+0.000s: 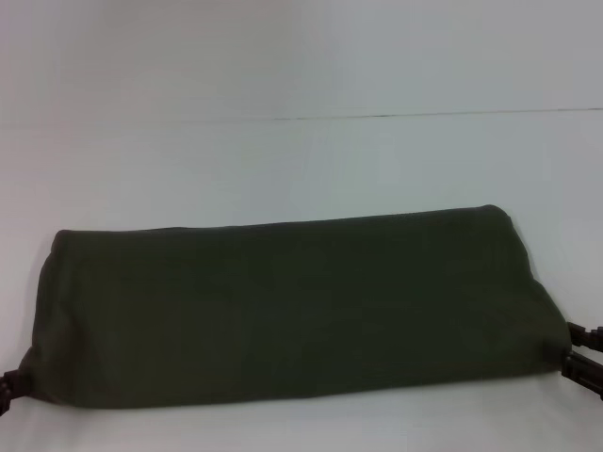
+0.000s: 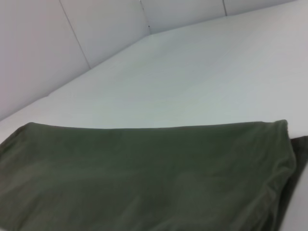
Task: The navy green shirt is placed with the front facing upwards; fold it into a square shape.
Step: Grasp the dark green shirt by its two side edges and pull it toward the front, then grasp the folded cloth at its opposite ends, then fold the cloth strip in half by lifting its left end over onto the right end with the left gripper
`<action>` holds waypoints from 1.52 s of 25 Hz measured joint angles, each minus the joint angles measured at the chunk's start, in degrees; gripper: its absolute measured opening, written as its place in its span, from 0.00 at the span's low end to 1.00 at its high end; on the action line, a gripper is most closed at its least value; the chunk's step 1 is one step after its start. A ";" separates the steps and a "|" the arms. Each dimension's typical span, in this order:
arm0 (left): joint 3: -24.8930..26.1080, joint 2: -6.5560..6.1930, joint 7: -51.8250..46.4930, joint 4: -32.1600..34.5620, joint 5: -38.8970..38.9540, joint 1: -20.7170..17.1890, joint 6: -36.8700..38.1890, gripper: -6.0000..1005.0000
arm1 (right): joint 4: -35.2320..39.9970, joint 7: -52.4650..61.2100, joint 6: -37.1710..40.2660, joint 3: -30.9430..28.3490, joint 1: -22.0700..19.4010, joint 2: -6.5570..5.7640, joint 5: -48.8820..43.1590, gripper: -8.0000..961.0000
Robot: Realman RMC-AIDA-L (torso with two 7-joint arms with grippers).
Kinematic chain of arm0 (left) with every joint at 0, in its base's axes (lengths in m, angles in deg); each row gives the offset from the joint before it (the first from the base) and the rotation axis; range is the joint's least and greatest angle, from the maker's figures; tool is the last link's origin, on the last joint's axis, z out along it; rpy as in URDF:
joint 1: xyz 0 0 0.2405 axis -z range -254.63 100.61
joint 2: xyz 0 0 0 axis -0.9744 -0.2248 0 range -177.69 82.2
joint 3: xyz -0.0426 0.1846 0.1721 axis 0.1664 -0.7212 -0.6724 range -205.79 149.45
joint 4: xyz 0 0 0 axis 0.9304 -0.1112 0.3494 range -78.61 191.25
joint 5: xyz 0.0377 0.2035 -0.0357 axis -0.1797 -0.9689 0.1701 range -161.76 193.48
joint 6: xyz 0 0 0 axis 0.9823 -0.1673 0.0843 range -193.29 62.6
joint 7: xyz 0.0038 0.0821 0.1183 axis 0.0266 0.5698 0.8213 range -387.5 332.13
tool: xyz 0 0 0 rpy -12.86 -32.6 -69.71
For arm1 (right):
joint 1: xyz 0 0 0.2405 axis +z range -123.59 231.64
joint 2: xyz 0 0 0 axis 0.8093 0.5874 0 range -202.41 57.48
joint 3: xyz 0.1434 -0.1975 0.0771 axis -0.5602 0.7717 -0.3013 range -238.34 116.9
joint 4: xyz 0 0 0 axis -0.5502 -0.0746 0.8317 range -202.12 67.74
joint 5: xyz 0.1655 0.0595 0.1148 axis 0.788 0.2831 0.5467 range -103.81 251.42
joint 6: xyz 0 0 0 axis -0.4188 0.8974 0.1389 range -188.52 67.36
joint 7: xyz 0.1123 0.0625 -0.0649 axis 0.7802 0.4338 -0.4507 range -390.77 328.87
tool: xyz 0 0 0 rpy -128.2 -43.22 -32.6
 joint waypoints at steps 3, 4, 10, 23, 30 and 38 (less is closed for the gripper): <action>-0.01 0.00 -0.02 -0.01 0.00 0.05 -0.11 0.09 | 0.08 0.02 -0.25 -0.07 -0.32 -0.38 -0.01 0.38; 0.03 -0.01 -0.02 -0.04 0.00 0.05 -0.13 0.09 | 0.10 0.03 -0.32 -0.22 -0.44 -0.50 0.02 0.44; 0.50 -0.01 -0.44 -0.09 1.93 0.15 0.49 0.10 | 0.21 0.02 0.55 -3.22 -0.12 -1.25 0.32 0.62; 0.39 -0.35 -7.13 1.93 1.36 0.22 0.85 0.34 | 3.09 0.34 1.66 -3.84 3.56 -1.18 1.07 0.68; 8.11 -0.50 -12.87 4.27 6.38 1.02 -2.54 0.58 | 3.13 0.34 2.33 -3.36 7.22 -0.87 3.43 0.68; 7.37 -1.66 -24.87 -4.28 14.94 4.60 -2.25 0.77 | 3.03 -0.34 3.07 2.25 12.62 0.11 3.51 0.70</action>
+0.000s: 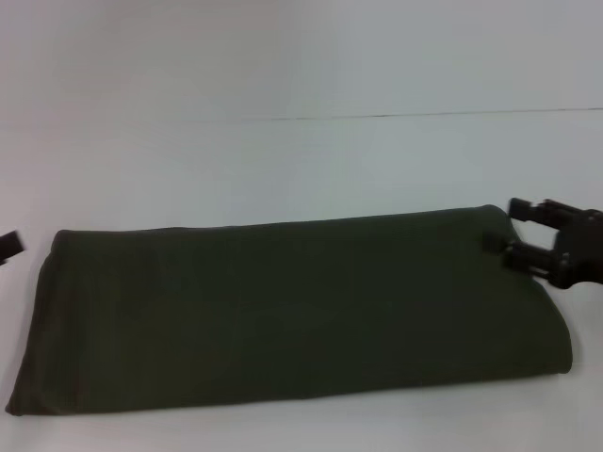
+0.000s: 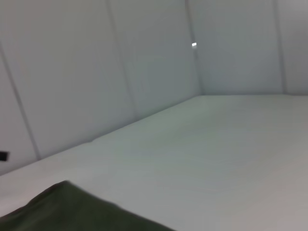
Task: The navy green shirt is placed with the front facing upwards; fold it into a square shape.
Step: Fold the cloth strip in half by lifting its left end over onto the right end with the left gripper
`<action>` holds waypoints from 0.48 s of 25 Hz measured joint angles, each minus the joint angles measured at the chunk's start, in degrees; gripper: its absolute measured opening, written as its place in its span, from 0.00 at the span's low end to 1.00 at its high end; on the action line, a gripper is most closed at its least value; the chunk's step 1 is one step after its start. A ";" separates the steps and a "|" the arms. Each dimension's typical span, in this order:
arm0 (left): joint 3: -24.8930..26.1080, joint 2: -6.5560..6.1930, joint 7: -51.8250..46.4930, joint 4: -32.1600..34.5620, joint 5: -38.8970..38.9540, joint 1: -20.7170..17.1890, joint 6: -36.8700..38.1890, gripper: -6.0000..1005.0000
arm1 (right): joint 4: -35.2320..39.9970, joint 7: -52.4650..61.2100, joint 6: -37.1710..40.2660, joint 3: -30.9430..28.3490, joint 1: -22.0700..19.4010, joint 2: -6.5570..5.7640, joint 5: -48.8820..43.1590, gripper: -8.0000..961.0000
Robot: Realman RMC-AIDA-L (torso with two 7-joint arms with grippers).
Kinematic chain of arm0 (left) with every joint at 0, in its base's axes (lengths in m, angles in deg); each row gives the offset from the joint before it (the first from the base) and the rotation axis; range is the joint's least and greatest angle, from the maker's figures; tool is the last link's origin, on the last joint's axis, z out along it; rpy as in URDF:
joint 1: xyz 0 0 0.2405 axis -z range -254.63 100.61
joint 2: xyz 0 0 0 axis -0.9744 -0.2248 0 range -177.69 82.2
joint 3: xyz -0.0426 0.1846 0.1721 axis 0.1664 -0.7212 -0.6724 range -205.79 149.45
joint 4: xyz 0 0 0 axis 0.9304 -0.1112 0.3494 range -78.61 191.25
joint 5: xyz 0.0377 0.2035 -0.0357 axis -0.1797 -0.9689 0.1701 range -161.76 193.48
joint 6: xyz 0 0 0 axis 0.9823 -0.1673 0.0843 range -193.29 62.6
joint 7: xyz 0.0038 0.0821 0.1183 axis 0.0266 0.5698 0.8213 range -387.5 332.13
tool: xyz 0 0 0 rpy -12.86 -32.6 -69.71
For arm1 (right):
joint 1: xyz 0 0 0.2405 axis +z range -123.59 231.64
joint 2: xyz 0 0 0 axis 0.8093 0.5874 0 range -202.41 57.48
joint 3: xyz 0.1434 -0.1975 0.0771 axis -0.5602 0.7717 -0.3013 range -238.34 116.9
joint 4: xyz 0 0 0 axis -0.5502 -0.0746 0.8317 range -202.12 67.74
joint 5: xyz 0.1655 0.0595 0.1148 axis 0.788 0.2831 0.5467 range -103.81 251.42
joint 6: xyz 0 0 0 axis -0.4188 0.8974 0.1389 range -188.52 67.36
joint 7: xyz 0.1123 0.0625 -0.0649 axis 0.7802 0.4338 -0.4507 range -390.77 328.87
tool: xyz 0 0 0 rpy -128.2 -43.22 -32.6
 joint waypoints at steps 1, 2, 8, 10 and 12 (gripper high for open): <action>-0.42 -0.35 -1.17 -0.75 -0.28 0.39 -0.16 0.79 | 0.00 0.00 0.00 0.00 0.00 0.00 0.00 0.71; -0.81 -0.61 -2.05 -1.37 -0.50 0.64 -0.32 0.81 | -0.03 -0.02 0.01 1.17 0.32 0.02 0.06 0.72; -5.27 -1.69 -8.56 -2.89 -5.02 2.37 -2.39 0.89 | -0.01 -1.40 0.61 9.43 1.40 0.19 0.29 0.82; -6.24 -1.81 -10.89 -2.07 -6.65 2.83 -2.44 0.88 | -0.25 -2.81 0.92 10.58 1.52 0.21 0.47 0.88; -7.08 -2.07 -14.28 -0.75 -8.84 3.44 -2.30 0.88 | -0.60 -4.00 0.99 10.80 1.71 0.32 0.67 0.94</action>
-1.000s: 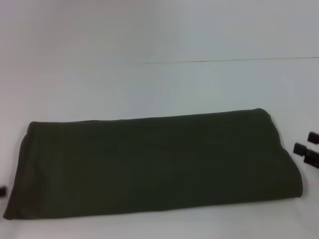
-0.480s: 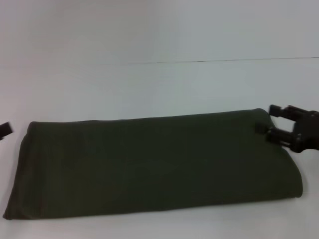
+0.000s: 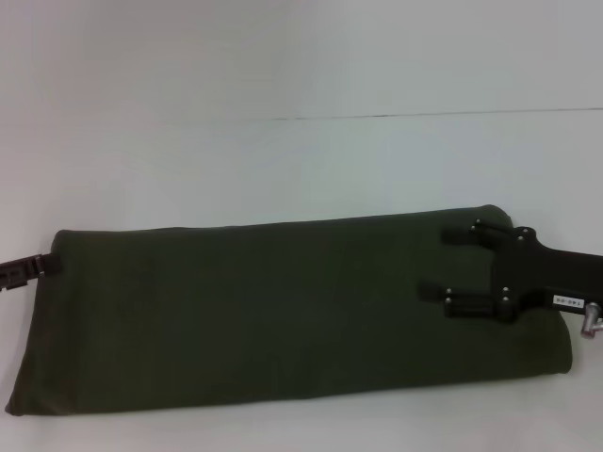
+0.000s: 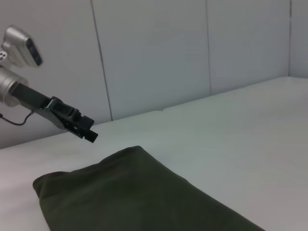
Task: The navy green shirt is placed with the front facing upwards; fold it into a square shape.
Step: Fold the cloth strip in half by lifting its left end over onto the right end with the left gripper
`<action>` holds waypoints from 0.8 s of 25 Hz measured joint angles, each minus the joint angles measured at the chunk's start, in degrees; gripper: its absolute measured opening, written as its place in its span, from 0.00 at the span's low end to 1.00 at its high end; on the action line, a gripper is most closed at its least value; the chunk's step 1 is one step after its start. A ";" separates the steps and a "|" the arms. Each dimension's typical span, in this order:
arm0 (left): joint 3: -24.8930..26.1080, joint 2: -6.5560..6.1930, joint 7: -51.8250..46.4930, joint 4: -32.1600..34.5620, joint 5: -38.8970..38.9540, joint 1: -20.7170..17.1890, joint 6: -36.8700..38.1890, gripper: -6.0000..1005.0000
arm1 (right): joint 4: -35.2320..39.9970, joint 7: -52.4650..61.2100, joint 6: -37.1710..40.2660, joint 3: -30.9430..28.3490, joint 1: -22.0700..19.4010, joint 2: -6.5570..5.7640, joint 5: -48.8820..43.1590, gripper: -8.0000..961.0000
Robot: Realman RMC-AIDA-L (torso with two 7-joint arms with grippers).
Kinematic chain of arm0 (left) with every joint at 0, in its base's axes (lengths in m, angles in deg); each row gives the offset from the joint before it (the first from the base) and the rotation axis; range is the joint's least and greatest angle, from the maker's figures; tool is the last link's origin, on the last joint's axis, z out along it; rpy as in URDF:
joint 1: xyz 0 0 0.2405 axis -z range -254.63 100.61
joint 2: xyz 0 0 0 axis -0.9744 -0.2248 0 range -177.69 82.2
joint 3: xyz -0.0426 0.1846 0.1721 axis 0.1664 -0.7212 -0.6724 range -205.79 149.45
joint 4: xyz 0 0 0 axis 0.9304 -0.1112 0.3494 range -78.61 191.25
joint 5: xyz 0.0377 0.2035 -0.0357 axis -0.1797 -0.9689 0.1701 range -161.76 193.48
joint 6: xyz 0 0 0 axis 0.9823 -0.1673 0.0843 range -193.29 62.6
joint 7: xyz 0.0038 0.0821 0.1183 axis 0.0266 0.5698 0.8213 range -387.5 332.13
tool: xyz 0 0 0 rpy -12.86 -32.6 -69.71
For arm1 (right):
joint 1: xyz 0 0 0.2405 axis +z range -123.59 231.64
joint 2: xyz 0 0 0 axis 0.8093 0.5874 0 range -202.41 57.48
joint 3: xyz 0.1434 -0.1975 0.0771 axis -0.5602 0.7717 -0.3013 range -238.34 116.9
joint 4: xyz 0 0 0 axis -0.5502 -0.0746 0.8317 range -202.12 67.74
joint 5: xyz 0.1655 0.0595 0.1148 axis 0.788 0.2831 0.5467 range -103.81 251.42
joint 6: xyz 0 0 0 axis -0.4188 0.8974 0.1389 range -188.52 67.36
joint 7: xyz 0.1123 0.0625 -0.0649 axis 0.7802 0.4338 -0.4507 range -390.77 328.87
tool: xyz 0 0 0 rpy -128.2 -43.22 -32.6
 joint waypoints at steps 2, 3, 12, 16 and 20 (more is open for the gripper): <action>-0.41 -0.21 -2.96 1.19 -1.99 0.51 0.27 0.88 | -0.62 -0.67 -0.05 0.14 0.58 0.11 0.07 0.95; -0.79 -0.28 -4.88 1.97 -3.44 0.80 0.38 0.88 | -0.84 -0.70 -0.09 0.32 0.83 0.12 0.08 0.95; -5.33 -0.34 -15.30 5.43 -13.03 2.03 0.85 0.88 | -2.33 -0.37 -0.83 2.43 2.74 0.20 0.08 0.96; -6.29 -0.13 -15.88 5.18 -13.97 2.13 0.42 0.88 | -2.99 -0.26 -1.42 2.54 3.20 0.23 0.08 0.96; -8.00 -0.03 -15.95 5.11 -15.57 2.16 -0.03 0.88 | -3.81 -0.18 -2.19 2.58 3.70 0.28 0.08 0.96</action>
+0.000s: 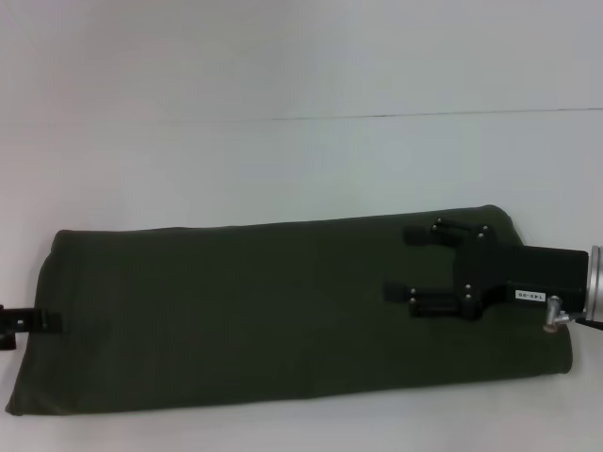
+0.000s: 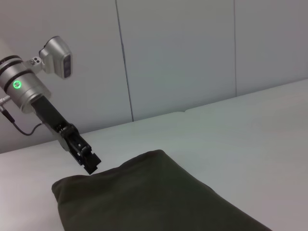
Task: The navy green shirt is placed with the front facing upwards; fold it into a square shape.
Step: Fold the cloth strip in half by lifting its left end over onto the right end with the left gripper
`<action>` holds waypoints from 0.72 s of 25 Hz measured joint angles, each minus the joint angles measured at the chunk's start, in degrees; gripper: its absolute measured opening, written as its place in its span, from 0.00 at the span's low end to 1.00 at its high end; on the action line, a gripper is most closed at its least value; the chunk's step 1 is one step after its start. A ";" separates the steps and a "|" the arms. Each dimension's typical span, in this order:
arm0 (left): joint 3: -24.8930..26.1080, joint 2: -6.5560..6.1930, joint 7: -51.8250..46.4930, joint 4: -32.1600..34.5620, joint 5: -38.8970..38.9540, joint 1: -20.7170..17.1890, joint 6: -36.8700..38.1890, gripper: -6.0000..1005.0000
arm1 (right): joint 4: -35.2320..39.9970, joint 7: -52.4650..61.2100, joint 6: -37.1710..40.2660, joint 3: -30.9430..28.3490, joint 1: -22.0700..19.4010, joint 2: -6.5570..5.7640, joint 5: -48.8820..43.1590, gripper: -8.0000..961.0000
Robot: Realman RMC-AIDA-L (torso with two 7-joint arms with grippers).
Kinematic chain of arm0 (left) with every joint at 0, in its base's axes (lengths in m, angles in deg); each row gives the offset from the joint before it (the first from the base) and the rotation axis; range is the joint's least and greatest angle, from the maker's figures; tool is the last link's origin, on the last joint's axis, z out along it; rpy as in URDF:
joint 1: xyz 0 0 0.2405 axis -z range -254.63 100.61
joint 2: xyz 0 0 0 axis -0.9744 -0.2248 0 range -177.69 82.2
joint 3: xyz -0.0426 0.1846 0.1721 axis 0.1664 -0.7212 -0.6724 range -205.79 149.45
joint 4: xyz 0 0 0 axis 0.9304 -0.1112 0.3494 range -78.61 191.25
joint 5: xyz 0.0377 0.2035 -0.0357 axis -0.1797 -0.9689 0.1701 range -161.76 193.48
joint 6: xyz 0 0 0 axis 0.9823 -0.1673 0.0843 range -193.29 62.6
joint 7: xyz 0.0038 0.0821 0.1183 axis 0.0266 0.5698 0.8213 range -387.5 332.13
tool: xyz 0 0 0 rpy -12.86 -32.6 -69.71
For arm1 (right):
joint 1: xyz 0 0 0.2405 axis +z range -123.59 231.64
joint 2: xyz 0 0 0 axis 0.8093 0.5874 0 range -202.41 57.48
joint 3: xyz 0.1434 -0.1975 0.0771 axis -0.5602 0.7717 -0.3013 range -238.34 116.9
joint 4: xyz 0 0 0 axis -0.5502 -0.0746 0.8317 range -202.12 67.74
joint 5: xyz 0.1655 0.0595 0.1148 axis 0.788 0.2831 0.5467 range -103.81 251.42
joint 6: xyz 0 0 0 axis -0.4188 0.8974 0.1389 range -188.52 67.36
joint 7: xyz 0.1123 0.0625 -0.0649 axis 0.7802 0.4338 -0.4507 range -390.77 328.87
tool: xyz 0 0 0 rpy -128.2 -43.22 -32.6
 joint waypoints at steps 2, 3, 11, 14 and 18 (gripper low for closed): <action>-0.57 0.03 0.01 -0.12 -0.68 0.05 -0.52 0.88 | -0.43 0.01 -0.31 0.01 0.25 0.00 0.00 0.96; -0.62 0.04 0.10 -0.30 -0.84 0.08 -0.77 0.88 | -0.63 0.02 -0.58 0.01 0.38 0.01 0.00 0.96; -0.64 0.06 0.44 -0.78 -1.33 -0.12 -2.66 0.88 | -1.51 0.04 -1.20 0.01 0.66 0.00 0.00 0.95; -0.64 0.06 0.68 -0.78 -1.47 -0.24 -3.71 0.88 | -1.55 0.04 -1.32 0.01 0.71 0.00 0.00 0.95; -0.59 0.06 1.03 -0.78 -1.51 -0.35 -4.06 0.88 | -1.76 0.06 -1.62 0.01 0.78 0.01 0.00 0.95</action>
